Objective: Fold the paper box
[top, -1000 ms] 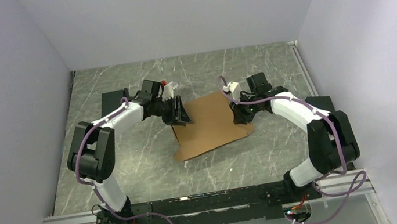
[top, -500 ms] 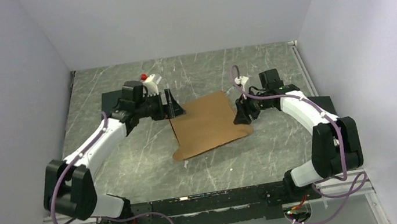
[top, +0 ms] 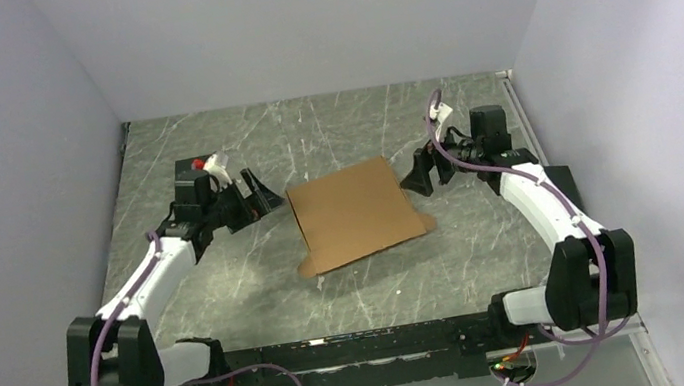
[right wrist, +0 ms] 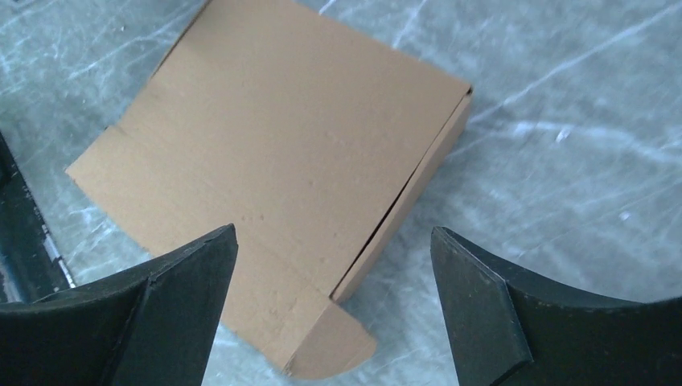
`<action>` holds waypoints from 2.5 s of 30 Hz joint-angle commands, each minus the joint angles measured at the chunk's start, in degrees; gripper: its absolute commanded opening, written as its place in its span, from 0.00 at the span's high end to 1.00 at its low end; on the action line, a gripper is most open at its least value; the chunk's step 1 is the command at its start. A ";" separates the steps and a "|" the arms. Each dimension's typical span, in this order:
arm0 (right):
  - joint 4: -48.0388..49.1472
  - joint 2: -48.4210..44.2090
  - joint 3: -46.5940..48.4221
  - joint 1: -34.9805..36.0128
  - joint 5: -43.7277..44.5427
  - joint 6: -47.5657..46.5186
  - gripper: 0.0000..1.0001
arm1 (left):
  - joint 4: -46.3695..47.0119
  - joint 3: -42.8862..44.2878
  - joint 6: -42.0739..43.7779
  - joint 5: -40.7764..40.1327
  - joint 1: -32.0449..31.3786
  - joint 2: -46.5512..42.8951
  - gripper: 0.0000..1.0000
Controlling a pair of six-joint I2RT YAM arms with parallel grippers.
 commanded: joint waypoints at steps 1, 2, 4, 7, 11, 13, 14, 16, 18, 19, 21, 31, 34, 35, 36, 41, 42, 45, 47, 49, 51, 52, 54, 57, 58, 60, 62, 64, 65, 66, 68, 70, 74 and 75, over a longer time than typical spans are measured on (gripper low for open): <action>6.84 -0.27 1.37 -0.03 -2.70 -0.54 0.04 | -4.74 2.36 1.55 -9.36 0.24 -6.98 0.00; 6.57 0.69 1.79 -0.02 -3.54 -0.07 0.03 | -5.02 1.90 1.67 -10.78 0.24 -8.39 0.00; 8.86 1.91 0.85 -0.01 -4.99 2.81 0.03 | -4.06 0.05 0.82 -12.67 0.24 -11.06 0.00; 13.14 1.55 -3.14 -0.02 -5.38 5.67 0.04 | -1.68 -3.98 -3.19 -15.16 0.24 -13.92 0.00; 15.09 3.14 -5.06 -0.58 -6.37 7.69 0.04 | 4.98 -9.23 -6.89 -11.24 0.33 -13.80 0.01; 15.28 4.81 -4.94 -1.35 -7.08 8.17 0.04 | 9.10 -10.68 -8.32 -7.40 0.33 -12.38 0.00; 15.05 5.71 -4.73 -1.77 -7.87 8.10 0.04 | 10.58 -11.01 -8.75 -5.71 0.33 -11.53 0.00; 14.43 7.04 -4.42 -2.32 -8.66 7.71 0.04 | 12.70 -10.99 -9.11 -2.87 0.33 -9.51 0.01; 14.15 7.79 -4.36 -2.93 -8.92 7.43 0.04 | 13.83 -10.85 -9.37 -1.28 0.33 -7.67 0.01; 14.20 7.95 -4.31 -3.26 -8.93 7.61 0.04 | 14.51 -10.84 -9.51 -0.65 0.33 -6.94 0.00; 14.78 8.37 -4.30 -3.63 -8.97 8.65 0.04 | 16.63 -11.37 -10.52 0.67 0.33 -5.25 0.01; 16.96 16.71 -4.02 -5.47 -12.15 14.63 0.07 | 32.74 -15.58 -15.90 8.99 0.25 4.04 0.00; 15.89 20.29 -2.92 -5.37 -13.45 16.64 0.09 | 32.00 -15.67 -15.62 8.93 0.18 5.15 0.00; 15.77 21.13 -2.68 -5.33 -13.71 16.96 0.09 | 31.48 -15.61 -15.28 9.09 0.11 5.66 0.00; 15.46 21.89 -2.37 -5.21 -13.91 17.22 0.10 | 31.12 -15.49 -14.94 9.26 -0.05 6.31 0.00; 15.46 24.63 -1.41 -4.77 -13.98 18.99 0.14 | 30.95 -15.14 -14.04 9.68 -1.51 10.27 0.00; 15.57 25.09 -1.26 -4.77 -13.91 19.53 0.16 | 31.24 -15.05 -14.12 9.79 -1.77 11.13 0.01; 15.20 26.63 -0.71 -4.73 -13.74 20.45 0.20 | 31.91 -14.95 -14.42 9.82 -2.27 13.13 0.00; 15.36 27.30 -0.55 -4.73 -13.72 21.06 0.27 | 32.80 -15.17 -14.77 9.78 -2.39 13.96 0.01; 15.32 27.97 -0.37 -4.83 -13.46 21.62 0.34 | 33.56 -15.32 -15.07 9.78 -2.39 14.49 0.01; 14.80 29.00 0.01 -4.92 -13.35 21.59 0.44 | 33.99 -15.13 -15.02 10.14 -2.44 15.23 0.00; 14.53 29.59 0.27 -5.02 -13.38 21.68 0.46 | 34.19 -15.02 -15.05 10.40 -2.48 15.68 0.01; 14.08 30.56 0.64 -5.15 -13.41 21.68 0.49 | 35.13 -15.18 -15.44 10.70 -2.46 16.46 0.00; 13.52 31.97 1.18 -5.48 -13.42 21.95 0.54 | 35.92 -15.30 -15.95 10.88 -2.48 17.48 0.01; 13.26 32.39 1.35 -5.60 -13.46 21.86 0.56 | 36.08 -15.32 -16.04 10.88 -2.48 17.63 0.00; 12.85 33.14 1.65 -5.92 -13.43 21.87 0.59 | 36.25 -15.31 -16.30 10.75 -2.48 17.75 0.00; 12.50 33.61 1.84 -6.20 -13.21 21.84 0.62 | 36.75 -15.57 -16.75 10.64 -2.48 17.62 0.00; 12.37 33.97 1.92 -6.69 -13.00 21.96 0.64 | 37.13 -15.95 -17.14 10.44 -2.48 17.45 0.01; 12.29 34.15 1.94 -6.91 -12.83 22.05 0.65 | 37.17 -15.98 -17.20 10.42 -2.48 17.45 0.01; 12.31 34.26 1.94 -7.11 -12.73 22.14 0.66 | 37.10 -16.00 -17.28 10.36 -2.48 17.52 0.01; 12.13 34.73 2.02 -7.55 -12.77 22.15 0.67 | 37.61 -16.08 -17.69 10.55 -2.48 17.93 0.00; 11.73 35.26 2.32 -7.88 -12.71 22.18 0.69 | 39.51 -16.42 -18.78 11.37 -2.48 18.81 0.01; 11.08 36.01 2.72 -8.16 -12.12 22.01 0.72 | 45.72 -17.42 -22.02 13.53 -2.48 21.18 0.00; 10.80 36.11 2.79 -8.20 -11.95 21.91 0.72 | 47.43 -17.67 -22.72 13.89 -2.48 21.81 0.01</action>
